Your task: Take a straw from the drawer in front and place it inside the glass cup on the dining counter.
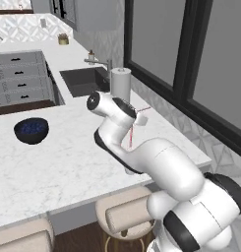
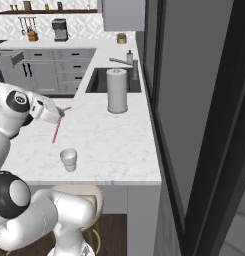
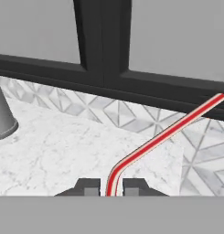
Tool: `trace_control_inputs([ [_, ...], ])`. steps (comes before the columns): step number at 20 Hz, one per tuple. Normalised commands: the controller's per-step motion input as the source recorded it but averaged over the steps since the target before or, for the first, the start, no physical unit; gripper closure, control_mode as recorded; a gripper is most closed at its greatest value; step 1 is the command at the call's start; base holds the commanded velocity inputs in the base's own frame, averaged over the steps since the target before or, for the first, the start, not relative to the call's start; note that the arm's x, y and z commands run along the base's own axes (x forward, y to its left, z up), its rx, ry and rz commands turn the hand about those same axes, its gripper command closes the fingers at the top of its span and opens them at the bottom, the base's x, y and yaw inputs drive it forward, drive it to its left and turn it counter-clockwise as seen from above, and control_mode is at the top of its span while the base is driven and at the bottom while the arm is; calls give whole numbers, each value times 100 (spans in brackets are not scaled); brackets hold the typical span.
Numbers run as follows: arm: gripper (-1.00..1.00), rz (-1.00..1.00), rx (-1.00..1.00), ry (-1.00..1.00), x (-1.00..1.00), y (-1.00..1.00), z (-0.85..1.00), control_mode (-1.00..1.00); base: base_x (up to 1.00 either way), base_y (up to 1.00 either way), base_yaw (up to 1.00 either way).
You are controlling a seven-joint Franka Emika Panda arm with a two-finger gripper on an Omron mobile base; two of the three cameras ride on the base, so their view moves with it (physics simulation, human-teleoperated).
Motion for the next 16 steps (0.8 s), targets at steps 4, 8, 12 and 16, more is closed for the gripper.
trace_control_inputs([
  [4, 100, 0, -22, -11, 0, 3, -41, -100, 0, 0, 0],
  [8, 100, 0, -19, -18, 0, 1, -37, -100, 0, 0, 0],
  [12, 100, 0, -19, -18, 11, 0, -32, -100, 0, 0, 0],
  [16, 100, 0, -10, -10, 25, 0, -32, -100, 0, 0, 0],
])
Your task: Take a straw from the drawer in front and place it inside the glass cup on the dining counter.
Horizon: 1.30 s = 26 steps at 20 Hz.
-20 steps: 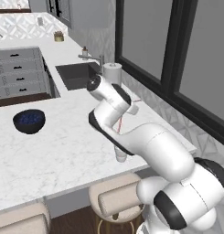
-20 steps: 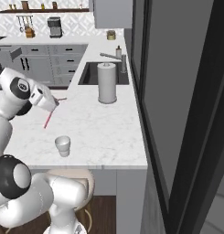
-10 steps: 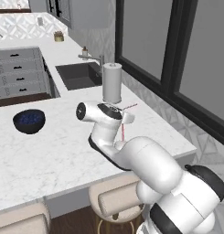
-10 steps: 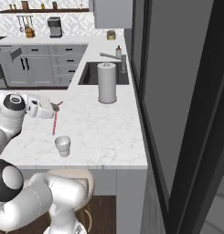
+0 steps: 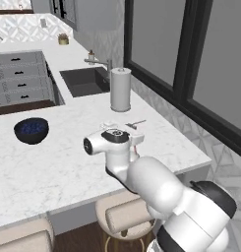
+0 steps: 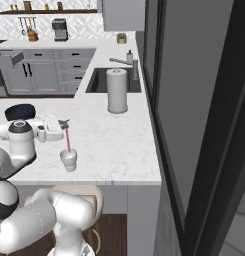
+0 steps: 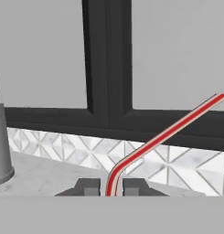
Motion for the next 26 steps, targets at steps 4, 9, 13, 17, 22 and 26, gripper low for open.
trace_control_inputs([
  [4, 100, 0, -2, -7, 18, 3, -18, -100, 0, 0, 0],
  [9, 100, 0, 0, -7, 11, 17, -7, -100, 0, 0, 0],
  [13, 100, 0, 0, -2, 14, 15, -14, -100, 0, 0, 0],
  [17, 100, 0, 0, 0, 18, 0, -32, -100, 0, 0, 0],
  [22, 100, 0, 0, 0, 20, 0, -28, -100, 0, 0, 0],
  [26, 100, 0, 3, 0, 11, 3, -31, -100, 0, 0, 0],
])
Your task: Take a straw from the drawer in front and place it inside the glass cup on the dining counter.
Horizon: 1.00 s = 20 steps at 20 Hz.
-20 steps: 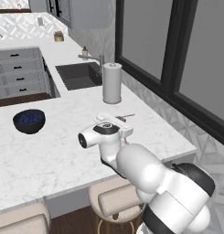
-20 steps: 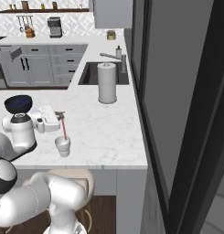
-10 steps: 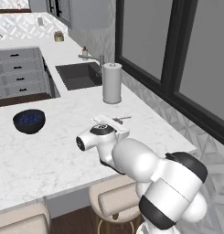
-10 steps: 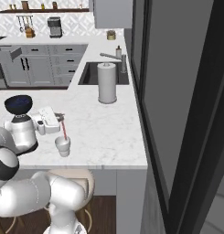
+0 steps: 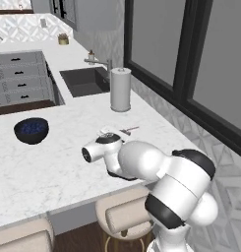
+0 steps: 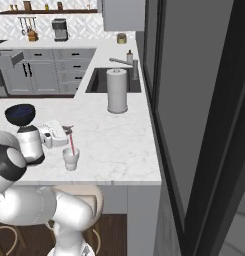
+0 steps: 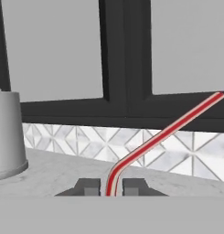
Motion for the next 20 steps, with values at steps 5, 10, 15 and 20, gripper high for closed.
trace_control_inputs([
  [5, 100, 0, 5, 0, -7, 13, -21, -100, 0, 0, 0],
  [10, 100, 0, 6, 0, -1, 5, -28, -100, 0, 0, 0],
  [15, 100, 0, 5, 0, -3, 0, -37, -100, 0, 0, 0],
  [20, 100, 0, 10, 0, -57, 0, -25, -100, 0, 0, 0],
])
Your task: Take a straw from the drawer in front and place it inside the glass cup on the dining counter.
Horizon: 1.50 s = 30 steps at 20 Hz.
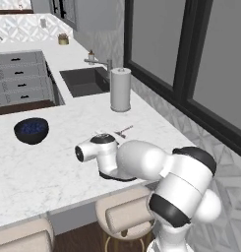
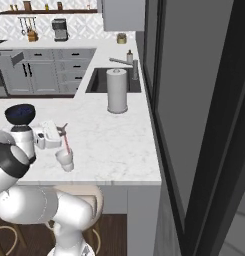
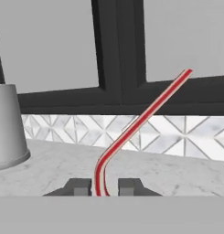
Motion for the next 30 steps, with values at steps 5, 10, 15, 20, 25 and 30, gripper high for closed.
trace_control_inputs([
  [5, 100, 0, 9, 0, -47, 0, -15, -100, 0, 0, 0],
  [10, 100, 0, 3, 0, 0, -9, -20, -100, 0, 0, 0],
  [15, 100, 0, 1, 0, 0, -8, -24, -100, 0, 0, 0],
  [20, -100, 0, 0, 0, 0, 0, -9, -100, 0, 0, 0],
  [25, -100, 0, 5, -1, 0, -1, 11, -100, 0, 0, 0],
  [30, -100, 0, 23, 7, 0, 0, 33, -100, 0, 0, 0],
])
